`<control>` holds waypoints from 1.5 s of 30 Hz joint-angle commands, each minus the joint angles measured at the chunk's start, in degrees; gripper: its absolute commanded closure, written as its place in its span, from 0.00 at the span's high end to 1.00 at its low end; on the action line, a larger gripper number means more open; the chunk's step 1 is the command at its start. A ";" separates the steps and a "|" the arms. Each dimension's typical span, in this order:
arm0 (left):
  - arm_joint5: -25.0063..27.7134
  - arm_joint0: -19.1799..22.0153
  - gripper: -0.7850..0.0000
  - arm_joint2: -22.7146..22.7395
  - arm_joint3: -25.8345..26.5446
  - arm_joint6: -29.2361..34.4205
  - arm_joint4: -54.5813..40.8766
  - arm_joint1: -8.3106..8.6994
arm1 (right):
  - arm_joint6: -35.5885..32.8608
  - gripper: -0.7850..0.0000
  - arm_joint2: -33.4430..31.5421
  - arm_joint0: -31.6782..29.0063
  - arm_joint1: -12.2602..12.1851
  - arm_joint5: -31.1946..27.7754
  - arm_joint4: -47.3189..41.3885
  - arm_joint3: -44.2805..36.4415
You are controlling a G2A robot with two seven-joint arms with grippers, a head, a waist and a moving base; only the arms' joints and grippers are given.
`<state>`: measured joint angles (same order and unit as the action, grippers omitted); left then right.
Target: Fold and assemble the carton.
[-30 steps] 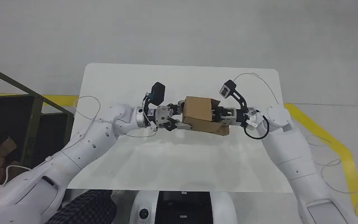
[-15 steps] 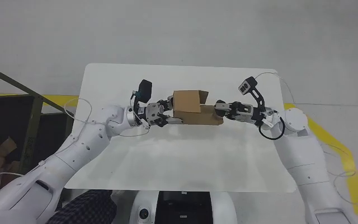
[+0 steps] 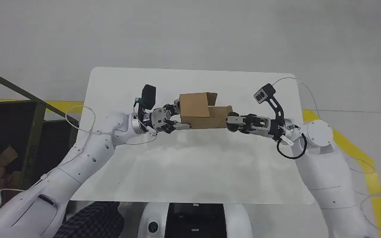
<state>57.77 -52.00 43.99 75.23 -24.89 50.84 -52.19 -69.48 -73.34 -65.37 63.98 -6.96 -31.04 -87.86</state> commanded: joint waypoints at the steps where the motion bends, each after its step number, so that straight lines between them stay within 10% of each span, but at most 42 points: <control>1: -0.35 -0.64 0.47 0.39 -0.16 -1.42 1.48 -0.27 | 0.58 0.00 0.70 -0.19 0.00 0.29 1.08 -0.89; 45: 0.23 -2.41 0.49 0.00 0.24 -7.90 12.07 -2.75 | 5.56 0.00 -0.44 1.34 -1.21 1.69 4.51 0.69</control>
<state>58.00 -54.39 44.03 75.50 -32.72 62.99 -54.95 -64.52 -73.41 -64.19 62.83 -5.41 -26.62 -87.24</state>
